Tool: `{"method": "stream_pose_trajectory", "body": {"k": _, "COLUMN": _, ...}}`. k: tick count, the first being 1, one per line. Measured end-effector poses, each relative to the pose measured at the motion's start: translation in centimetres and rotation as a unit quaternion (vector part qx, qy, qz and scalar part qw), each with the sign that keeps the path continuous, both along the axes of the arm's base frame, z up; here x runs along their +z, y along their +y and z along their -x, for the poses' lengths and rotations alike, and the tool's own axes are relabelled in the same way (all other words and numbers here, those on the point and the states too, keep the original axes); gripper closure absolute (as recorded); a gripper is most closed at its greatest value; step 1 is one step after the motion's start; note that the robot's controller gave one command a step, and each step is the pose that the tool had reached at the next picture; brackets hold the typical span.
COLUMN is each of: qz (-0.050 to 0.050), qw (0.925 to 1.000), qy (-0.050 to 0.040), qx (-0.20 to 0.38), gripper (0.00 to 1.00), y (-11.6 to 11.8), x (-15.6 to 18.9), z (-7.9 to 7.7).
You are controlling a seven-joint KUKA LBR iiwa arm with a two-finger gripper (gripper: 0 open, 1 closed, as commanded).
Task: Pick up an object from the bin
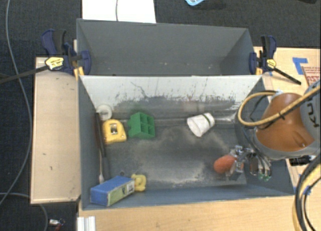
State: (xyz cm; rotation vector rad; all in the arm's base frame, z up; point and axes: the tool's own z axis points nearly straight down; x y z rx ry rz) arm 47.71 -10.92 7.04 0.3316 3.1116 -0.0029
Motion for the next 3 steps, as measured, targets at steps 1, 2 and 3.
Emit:
{"method": "stream_pose_trajectory", "body": {"k": 1, "qz": 0.000, "qw": 1.0000, "qy": 0.0000, "qx": 0.001, "gripper": 1.00, "y": 0.0, "x": 0.0, "z": 0.0}}
{"method": "stream_pose_trajectory", "body": {"k": 2, "qz": -0.001, "qw": 1.0000, "qy": 0.0018, "qx": 0.003, "gripper": 1.00, "y": -0.1, "x": 5.7, "z": -0.3}}
{"method": "stream_pose_trajectory", "body": {"k": 3, "qz": -0.001, "qw": 1.0000, "qy": 0.0029, "qx": 0.006, "gripper": 1.00, "y": -0.5, "x": 13.2, "z": -0.6}}
